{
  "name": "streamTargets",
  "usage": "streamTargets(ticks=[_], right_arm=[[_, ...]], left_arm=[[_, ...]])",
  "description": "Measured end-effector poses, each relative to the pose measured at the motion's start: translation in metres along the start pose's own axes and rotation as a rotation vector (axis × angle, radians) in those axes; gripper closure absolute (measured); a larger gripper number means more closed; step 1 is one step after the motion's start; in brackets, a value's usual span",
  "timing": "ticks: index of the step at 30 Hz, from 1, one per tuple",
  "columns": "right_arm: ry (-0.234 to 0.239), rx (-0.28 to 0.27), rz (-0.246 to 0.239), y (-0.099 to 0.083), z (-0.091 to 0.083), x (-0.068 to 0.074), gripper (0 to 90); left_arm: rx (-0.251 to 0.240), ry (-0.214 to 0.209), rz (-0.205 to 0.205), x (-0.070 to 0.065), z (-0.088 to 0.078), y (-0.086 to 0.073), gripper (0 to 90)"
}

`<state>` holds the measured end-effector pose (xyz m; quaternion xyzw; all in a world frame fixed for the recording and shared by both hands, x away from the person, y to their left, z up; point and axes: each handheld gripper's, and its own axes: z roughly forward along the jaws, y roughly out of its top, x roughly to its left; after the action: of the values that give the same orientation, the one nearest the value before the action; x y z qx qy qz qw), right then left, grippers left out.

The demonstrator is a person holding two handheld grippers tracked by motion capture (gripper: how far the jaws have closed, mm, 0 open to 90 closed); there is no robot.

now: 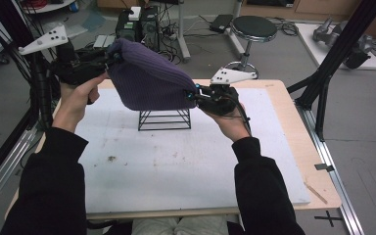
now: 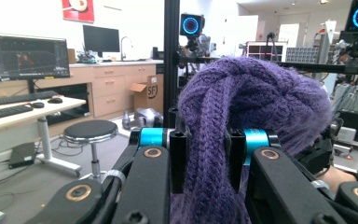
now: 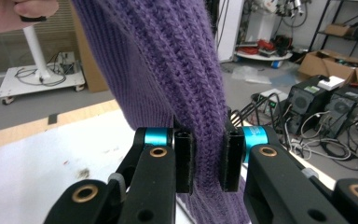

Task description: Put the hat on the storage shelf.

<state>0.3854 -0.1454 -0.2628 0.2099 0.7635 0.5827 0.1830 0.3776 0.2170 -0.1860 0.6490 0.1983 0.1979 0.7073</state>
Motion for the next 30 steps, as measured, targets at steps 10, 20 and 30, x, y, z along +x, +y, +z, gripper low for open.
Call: streamTargets(ticks=[10, 20, 30], right_arm=[[-0.039, -0.033, 0.003, 0.011, 0.012, -0.011, 80.1], [-0.151, -0.049, 0.012, 0.02, 0.026, -0.026, 80.1], [-0.145, 0.016, 0.034, 0.009, 0.04, -0.038, 79.9]], left_arm=[[-0.004, 0.025, 0.026, 0.013, 0.009, 0.011, 78.0], [-0.008, 0.063, 0.065, 0.022, 0.034, 0.021, 77.9], [0.013, 0.065, 0.021, 0.034, 0.039, -0.002, 77.8]])
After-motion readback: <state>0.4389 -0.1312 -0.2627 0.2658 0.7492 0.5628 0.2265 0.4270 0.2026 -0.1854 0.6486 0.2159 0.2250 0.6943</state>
